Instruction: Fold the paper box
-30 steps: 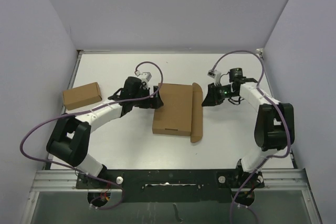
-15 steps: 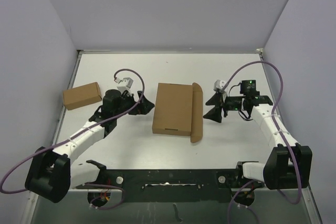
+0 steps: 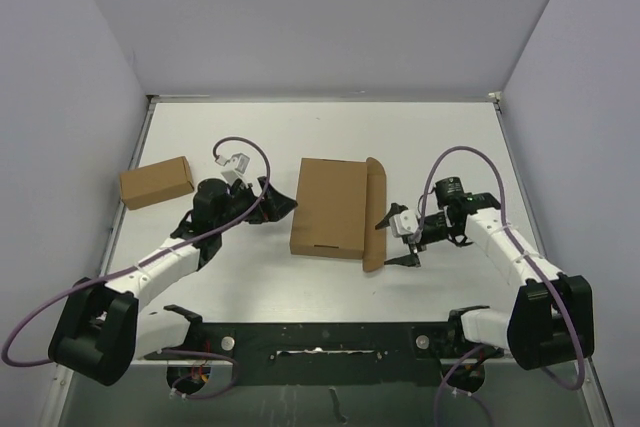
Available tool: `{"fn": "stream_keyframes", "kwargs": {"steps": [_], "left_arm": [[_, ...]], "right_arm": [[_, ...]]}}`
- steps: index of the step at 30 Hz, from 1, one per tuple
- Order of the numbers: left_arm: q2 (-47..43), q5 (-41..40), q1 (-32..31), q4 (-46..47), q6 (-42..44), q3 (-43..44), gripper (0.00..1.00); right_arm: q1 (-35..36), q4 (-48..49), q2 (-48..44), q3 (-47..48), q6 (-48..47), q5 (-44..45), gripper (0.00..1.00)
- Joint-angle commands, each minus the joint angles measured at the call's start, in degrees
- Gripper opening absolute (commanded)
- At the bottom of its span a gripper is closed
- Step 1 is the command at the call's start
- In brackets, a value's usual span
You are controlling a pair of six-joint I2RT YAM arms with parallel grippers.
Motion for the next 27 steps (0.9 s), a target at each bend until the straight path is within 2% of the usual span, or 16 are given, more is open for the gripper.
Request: {"fn": "stream_keyframes", "kwargs": {"steps": [1, 8, 13, 19, 23, 27], "left_arm": [[1.18, 1.29, -0.30, 5.59, -1.79, -0.82, 0.93], [3.22, -1.04, -2.78, 4.91, -0.41, 0.00, 0.92], [5.08, -4.40, -5.73, 4.35, 1.67, 0.59, 0.92], [8.05, -6.01, -6.84, 4.35, 2.19, 1.36, 0.92], [9.36, -6.84, -7.33, 4.40, 2.60, 1.78, 0.87], [10.57, -7.25, -7.70, 4.14, 2.83, 2.22, 0.86]], "right_arm": [[3.42, 1.56, -1.91, -1.89, -5.90, 5.08, 0.80], [10.32, 5.05, -1.28, -5.19, -6.22, 13.19, 0.77], [13.98, 8.00, 1.09, -5.74, -3.86, 18.75, 0.67], [17.10, 11.38, 2.72, -6.80, -2.04, 22.46, 0.60], [19.21, 13.21, 4.03, -7.00, -0.55, 24.20, 0.55], [21.00, 14.40, 5.31, -7.00, 0.60, 25.68, 0.50]]}}
